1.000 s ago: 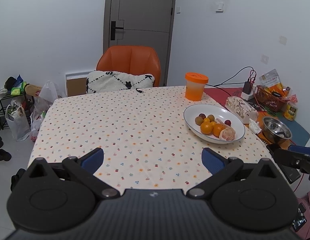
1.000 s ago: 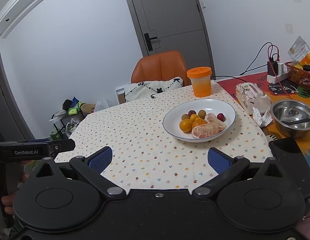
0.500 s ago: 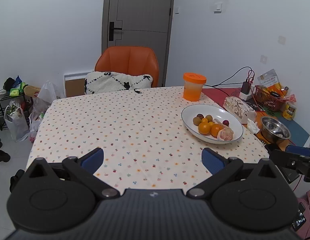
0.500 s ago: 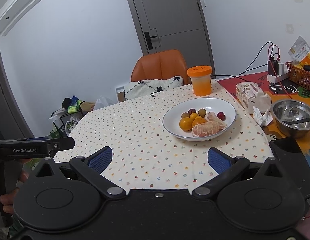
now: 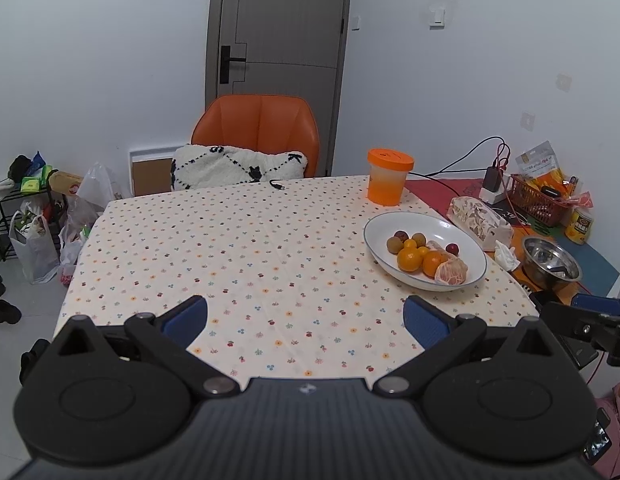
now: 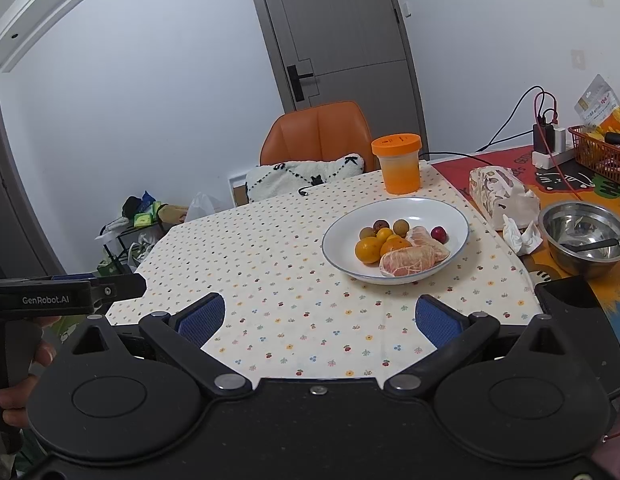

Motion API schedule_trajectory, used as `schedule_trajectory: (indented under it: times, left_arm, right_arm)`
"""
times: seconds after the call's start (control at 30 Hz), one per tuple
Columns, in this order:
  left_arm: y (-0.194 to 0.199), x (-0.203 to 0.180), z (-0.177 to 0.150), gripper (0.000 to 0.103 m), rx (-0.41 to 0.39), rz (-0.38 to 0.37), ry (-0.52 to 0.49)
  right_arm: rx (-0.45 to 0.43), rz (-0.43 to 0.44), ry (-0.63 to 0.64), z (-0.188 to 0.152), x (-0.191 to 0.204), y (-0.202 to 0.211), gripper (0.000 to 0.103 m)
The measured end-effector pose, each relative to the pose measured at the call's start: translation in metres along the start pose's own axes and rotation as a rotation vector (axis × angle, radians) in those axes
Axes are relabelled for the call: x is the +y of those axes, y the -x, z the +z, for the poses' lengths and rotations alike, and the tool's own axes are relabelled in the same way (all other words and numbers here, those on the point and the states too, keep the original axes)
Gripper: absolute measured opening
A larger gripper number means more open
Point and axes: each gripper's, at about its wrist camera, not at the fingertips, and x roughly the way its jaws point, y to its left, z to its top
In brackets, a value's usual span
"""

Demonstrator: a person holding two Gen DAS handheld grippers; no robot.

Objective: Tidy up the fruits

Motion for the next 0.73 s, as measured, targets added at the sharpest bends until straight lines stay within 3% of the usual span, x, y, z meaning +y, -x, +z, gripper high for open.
schedule_trajectory:
  times: [0.73]
  left_arm:
    - [-0.0033, -0.0041, -0.0025, 0.103, 0.006, -0.009, -0.002]
  right_arm:
    - [0.005, 0.0, 0.0, -0.0014, -0.0015, -0.002, 0.103]
